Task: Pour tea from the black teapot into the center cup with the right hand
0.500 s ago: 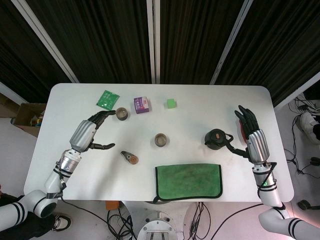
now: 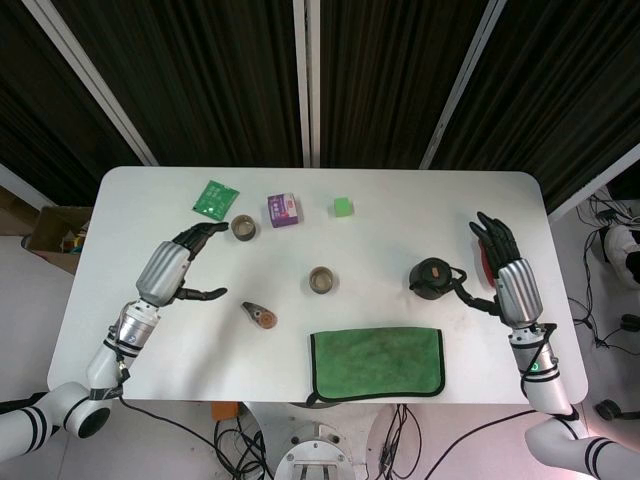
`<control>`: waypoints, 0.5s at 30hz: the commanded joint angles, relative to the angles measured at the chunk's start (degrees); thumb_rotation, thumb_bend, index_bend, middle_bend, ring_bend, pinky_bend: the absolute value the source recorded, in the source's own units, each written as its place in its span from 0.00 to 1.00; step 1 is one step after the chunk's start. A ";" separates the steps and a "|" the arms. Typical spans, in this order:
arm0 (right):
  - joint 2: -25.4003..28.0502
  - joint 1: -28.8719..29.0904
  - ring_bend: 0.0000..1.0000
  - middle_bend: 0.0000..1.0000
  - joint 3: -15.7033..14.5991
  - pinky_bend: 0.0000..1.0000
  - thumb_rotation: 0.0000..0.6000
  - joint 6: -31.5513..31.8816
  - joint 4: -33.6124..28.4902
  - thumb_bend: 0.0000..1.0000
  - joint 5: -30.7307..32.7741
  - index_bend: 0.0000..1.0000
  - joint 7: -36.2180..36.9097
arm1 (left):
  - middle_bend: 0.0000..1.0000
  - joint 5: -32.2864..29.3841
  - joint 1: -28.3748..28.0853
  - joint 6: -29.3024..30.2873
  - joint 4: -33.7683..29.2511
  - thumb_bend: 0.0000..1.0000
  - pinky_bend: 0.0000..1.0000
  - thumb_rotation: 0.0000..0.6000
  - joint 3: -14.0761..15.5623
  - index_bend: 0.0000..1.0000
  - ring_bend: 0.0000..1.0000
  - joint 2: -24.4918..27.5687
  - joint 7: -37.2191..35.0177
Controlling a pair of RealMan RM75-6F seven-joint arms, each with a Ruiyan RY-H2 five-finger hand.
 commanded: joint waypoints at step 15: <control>32.26 13.71 0.10 0.26 -4.67 0.00 0.55 -44.84 -27.67 0.30 16.83 0.19 -35.54 | 0.19 -0.80 2.65 2.23 -0.10 0.06 0.27 1.00 1.78 0.13 0.16 1.68 4.96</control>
